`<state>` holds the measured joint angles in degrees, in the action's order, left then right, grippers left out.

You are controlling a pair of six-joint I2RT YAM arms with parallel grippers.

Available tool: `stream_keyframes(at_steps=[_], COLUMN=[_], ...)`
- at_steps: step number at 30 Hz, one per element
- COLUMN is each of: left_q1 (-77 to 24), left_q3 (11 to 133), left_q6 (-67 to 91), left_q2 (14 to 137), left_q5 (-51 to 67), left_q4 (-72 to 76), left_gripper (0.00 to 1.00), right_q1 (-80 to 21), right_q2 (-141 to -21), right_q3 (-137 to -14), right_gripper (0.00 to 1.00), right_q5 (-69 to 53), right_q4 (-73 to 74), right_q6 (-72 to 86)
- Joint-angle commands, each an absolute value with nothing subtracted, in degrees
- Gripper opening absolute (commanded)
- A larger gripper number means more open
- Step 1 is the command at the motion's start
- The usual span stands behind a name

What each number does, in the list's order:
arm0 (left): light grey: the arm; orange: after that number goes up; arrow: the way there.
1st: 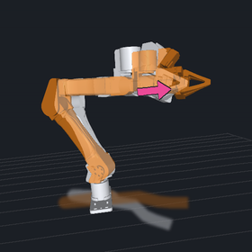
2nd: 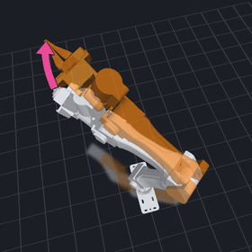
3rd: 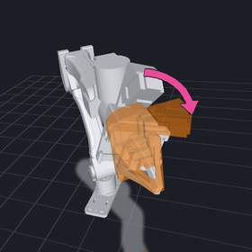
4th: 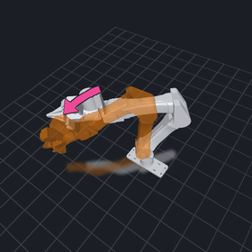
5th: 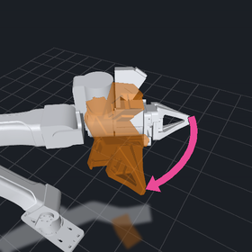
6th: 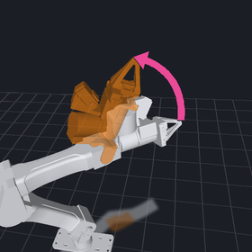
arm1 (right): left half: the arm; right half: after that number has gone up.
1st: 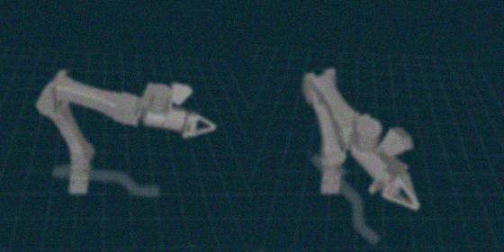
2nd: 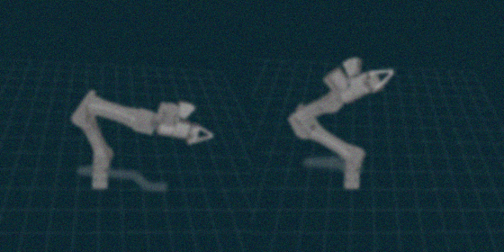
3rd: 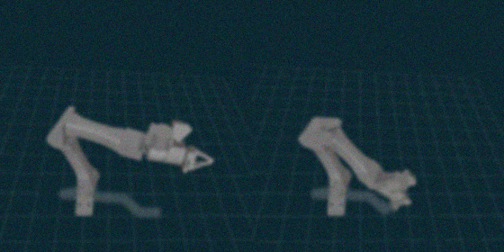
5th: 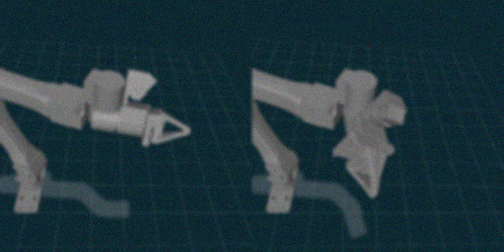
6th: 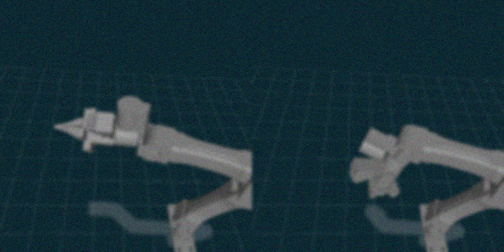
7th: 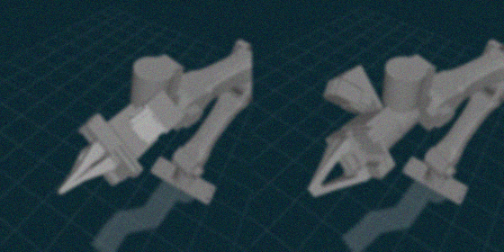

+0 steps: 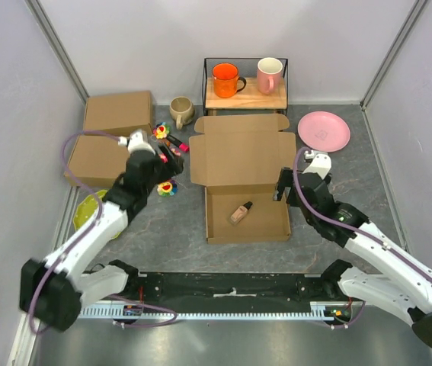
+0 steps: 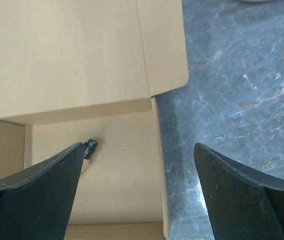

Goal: Fold the paper box

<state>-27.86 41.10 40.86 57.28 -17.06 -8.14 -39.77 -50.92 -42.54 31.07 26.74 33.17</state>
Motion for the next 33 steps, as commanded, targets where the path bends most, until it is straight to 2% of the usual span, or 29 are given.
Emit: stream_keyframes(at_steps=[1,6,9,20,28,33], left_q1=[-16.89,-13.36,-13.01,-12.22,-12.31,-12.39], left_q3=[52.18,61.16,67.57,78.75,77.61,76.99], left_q6=[35.07,31.47,26.39,16.35,15.38,15.56], left_q2=[72.74,85.49,90.85,101.33,105.12,103.01], left_q5=[12.60,25.46,29.16,27.86,31.12,32.60], left_q4=[-3.07,-1.23,-5.87,-20.21,-21.18,-18.46], left_gripper=[0.82,0.80,0.80,0.77,0.61,0.40], right_q1=[-38.24,-37.44,-37.18,-36.83,-36.91,-36.83], right_q2=[-49.49,-46.76,-45.70,-43.33,-44.03,-45.26], right_q3=[-45.88,-46.23,-46.84,-49.48,-50.45,-52.20], right_gripper=[0.98,0.98,0.98,0.98,0.98,0.98], right_q5=[31.91,28.22,26.72,25.93,26.37,27.77], right_q4=[28.21,27.25,27.60,29.53,29.88,29.88], right_q6=[29.18,28.48,27.42,25.23,25.14,24.87])
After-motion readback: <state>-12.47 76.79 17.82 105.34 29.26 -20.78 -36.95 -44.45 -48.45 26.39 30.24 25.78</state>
